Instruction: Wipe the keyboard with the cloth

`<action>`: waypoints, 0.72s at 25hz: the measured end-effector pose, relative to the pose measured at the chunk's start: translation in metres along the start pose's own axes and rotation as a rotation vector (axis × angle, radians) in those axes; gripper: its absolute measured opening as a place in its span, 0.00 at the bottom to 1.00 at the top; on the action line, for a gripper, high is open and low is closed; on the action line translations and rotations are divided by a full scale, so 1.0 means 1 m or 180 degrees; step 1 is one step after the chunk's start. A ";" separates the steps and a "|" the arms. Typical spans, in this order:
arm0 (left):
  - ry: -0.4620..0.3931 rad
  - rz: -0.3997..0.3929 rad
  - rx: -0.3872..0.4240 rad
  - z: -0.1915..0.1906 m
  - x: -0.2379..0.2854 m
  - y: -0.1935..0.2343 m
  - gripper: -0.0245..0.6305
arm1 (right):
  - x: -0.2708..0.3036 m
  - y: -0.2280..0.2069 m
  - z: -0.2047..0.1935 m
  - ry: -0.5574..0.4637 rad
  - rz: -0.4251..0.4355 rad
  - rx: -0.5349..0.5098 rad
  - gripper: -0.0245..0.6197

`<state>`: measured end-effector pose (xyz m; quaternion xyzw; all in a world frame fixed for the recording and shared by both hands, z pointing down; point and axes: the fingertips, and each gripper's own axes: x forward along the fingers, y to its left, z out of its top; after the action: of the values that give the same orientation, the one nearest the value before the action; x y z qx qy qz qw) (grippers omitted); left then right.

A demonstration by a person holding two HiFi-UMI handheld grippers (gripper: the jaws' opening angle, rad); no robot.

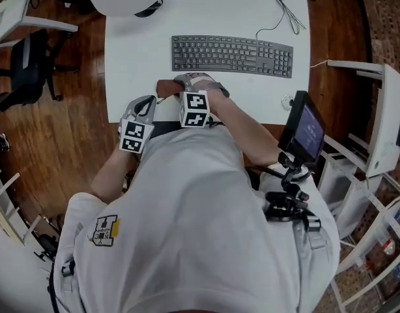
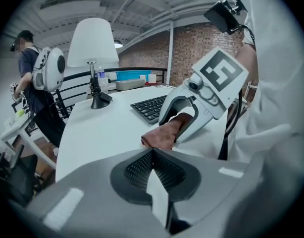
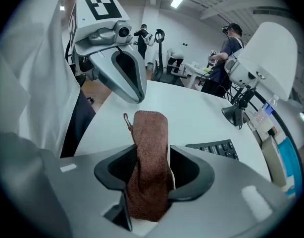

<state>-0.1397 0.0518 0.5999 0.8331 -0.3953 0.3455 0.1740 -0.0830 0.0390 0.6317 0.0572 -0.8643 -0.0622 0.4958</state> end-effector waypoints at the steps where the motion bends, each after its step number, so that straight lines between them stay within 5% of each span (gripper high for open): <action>1: 0.0005 0.0046 -0.0056 0.002 0.001 0.002 0.04 | 0.000 0.000 0.000 -0.0014 0.0038 0.0040 0.33; 4: -0.0003 0.0083 -0.0153 0.002 0.000 0.003 0.04 | 0.001 0.004 -0.001 0.0036 0.0079 0.0134 0.23; 9: -0.0069 0.0030 -0.0128 0.000 -0.002 0.009 0.04 | -0.009 -0.008 -0.003 0.0100 -0.0186 0.0435 0.19; 14: -0.0296 0.0067 -0.0137 0.024 0.016 0.029 0.04 | -0.041 -0.085 -0.011 0.0057 -0.0708 0.1075 0.19; 18: -0.0335 0.0007 -0.0001 0.053 0.037 0.024 0.04 | -0.045 -0.146 -0.010 0.0200 -0.0861 0.1162 0.19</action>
<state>-0.1185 -0.0130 0.5892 0.8497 -0.4049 0.3013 0.1527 -0.0462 -0.0982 0.5745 0.2632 -0.8299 0.0312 0.4910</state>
